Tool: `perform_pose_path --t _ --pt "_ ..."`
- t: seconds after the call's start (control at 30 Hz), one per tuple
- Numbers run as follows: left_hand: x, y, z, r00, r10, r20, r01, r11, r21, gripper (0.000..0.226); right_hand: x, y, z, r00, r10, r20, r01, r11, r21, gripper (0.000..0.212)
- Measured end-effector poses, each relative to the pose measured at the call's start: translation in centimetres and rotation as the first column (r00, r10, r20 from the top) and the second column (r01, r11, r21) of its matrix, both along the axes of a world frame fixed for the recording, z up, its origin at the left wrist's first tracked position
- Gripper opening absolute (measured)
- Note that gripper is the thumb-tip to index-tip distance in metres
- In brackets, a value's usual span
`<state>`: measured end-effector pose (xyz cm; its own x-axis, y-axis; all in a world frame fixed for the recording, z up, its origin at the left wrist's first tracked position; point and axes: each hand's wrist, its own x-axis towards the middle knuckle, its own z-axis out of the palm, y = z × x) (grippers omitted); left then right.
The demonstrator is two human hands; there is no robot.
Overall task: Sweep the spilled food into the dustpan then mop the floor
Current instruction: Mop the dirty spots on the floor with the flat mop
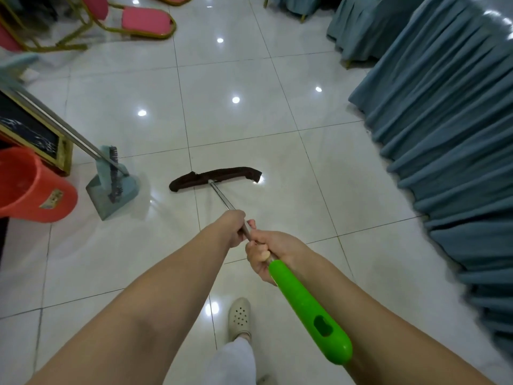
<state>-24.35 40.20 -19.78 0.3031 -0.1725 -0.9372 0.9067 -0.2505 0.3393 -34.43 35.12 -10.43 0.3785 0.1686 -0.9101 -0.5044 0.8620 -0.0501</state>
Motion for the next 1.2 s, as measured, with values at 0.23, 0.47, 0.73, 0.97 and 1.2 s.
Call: perform_pose_path --t 0.23,0.47,0.73,0.97,1.2 --pt "-9.0 -0.6 1.2 0.996 -0.088 0.035 0.088 0.996 -0.007 0.029 -9.0 -0.2 1.4 1.0 -0.008 -0.014 0.007 0.999 -0.042 0.031" --pt "-20.8 -2.9 1.2 0.991 -0.129 -0.041 0.126 0.989 -0.084 0.018 -21.2 -1.2 3.5 0.997 -0.048 -0.062 0.041 0.994 -0.098 0.028" --pt "-33.3 -5.9 3.9 0.939 -0.336 -0.076 0.32 0.933 -0.165 0.013 -33.5 -2.3 5.8 0.965 -0.208 -0.163 0.179 0.968 -0.174 0.024" --pt "-37.6 -7.2 4.4 0.917 -0.397 -0.038 0.384 0.905 -0.182 0.017 -37.8 -3.1 6.6 0.972 -0.135 -0.193 0.092 0.971 -0.219 0.023" --pt "-34.1 -8.5 2.9 0.927 -0.375 -0.016 0.368 0.915 -0.164 0.012 -34.1 -4.7 4.5 0.989 -0.071 -0.129 0.04 0.973 -0.226 0.021"
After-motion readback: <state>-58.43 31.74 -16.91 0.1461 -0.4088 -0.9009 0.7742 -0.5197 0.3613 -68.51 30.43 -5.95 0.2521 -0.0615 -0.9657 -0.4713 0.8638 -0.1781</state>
